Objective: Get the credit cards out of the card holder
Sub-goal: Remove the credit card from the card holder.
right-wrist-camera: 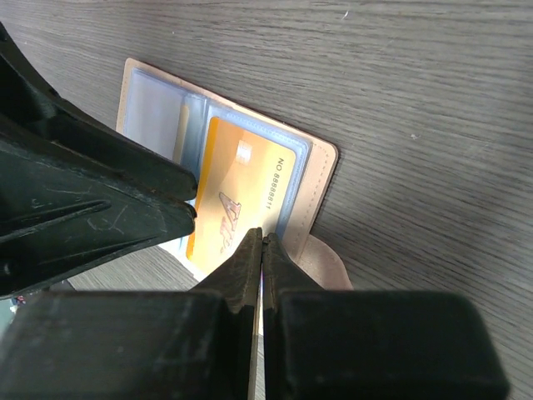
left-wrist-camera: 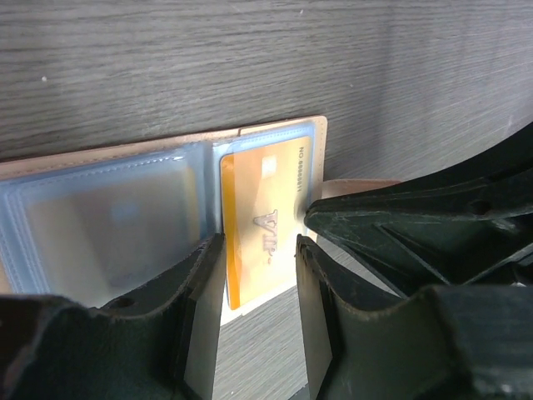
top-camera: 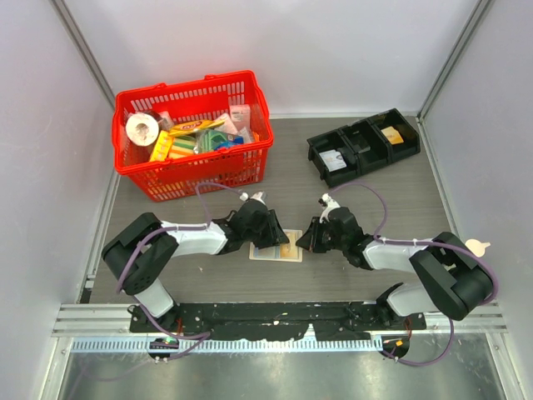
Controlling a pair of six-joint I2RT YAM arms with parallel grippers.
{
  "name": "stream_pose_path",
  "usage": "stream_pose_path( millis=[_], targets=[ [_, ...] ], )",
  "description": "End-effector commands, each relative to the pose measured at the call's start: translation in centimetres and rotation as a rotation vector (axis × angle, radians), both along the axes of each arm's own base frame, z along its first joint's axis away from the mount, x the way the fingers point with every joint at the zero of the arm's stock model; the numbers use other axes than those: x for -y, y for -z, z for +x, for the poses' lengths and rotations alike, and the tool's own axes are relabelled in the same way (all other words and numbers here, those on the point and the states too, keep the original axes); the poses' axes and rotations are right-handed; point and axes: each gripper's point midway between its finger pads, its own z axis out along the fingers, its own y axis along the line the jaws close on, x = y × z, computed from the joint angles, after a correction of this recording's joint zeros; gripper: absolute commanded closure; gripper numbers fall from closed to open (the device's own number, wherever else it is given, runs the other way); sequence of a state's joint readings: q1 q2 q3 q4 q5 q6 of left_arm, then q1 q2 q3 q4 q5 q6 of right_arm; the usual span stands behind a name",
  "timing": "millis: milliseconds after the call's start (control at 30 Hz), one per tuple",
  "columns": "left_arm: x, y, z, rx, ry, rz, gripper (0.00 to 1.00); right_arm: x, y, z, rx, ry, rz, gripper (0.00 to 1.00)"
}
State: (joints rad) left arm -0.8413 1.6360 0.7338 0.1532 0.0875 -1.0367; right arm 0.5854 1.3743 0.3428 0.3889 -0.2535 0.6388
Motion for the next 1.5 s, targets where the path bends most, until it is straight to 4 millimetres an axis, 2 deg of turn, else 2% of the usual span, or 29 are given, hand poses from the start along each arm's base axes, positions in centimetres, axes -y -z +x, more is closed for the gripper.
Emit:
stream_pose_path(
  millis=[0, 200, 267, 467, 567, 767, 967, 1067, 1233, 1267, 1333, 1367, 1467],
  targets=[
    [0.9, -0.1, -0.1, -0.018, -0.003, -0.083, 0.59, 0.8, 1.0, -0.5, -0.026, 0.014, -0.017, 0.96],
    [1.1, -0.5, -0.3, -0.027, -0.015, -0.123, 0.58, 0.6, 1.4, -0.7, -0.039, 0.006, -0.011, 0.96],
    [0.8, -0.6, -0.2, -0.026, -0.034, -0.123, 0.55, 0.6, 1.8, -0.8, -0.051, 0.003, -0.016, 0.96],
    [-3.1, 1.7, 0.1, 0.003, -0.083, 0.120, 0.46, 0.8, 2.7, -1.2, -0.082, 0.002, -0.035, 0.97],
    [-3.9, 2.3, 0.0, 0.002, -0.071, 0.175, 0.45, 1.1, 3.2, -1.2, -0.093, 0.007, -0.057, 0.97],
    [-3.2, 2.7, -0.3, -0.025, -0.054, 0.157, 0.46, 1.1, 3.6, -1.4, -0.111, 0.001, -0.063, 0.97],
    [-1.0, 2.2, -0.9, -0.057, -0.054, -0.008, 0.50, 0.9, 3.6, -1.5, -0.116, -0.004, -0.057, 0.97],
    [-0.7, 2.1, -0.9, -0.057, -0.073, -0.059, 0.53, 0.9, 3.8, -1.6, -0.123, -0.004, -0.050, 0.97],
    [-0.8, 0.6, -0.5, -0.018, -0.112, -0.139, 0.59, 1.0, 4.0, -1.8, -0.128, -0.004, -0.054, 0.97],
    [-0.7, 0.1, -0.4, -0.006, -0.117, -0.156, 0.64, 1.0, 4.0, -1.8, -0.130, -0.003, -0.054, 0.97],
    [-0.6, -0.9, -0.2, 0.018, -0.123, -0.197, 0.66, 1.0, 4.1, -1.8, -0.132, -0.004, -0.054, 0.97],
    [-0.6, -1.4, -0.2, 0.029, -0.127, -0.219, 0.71, 0.9, 4.2, -1.8, -0.133, -0.005, -0.052, 0.97],
    [-0.2, -2.6, -0.1, 0.051, -0.122, -0.273, 0.74, 0.8, 4.2, -1.8, -0.136, -0.007, -0.047, 0.97]
  ],
)
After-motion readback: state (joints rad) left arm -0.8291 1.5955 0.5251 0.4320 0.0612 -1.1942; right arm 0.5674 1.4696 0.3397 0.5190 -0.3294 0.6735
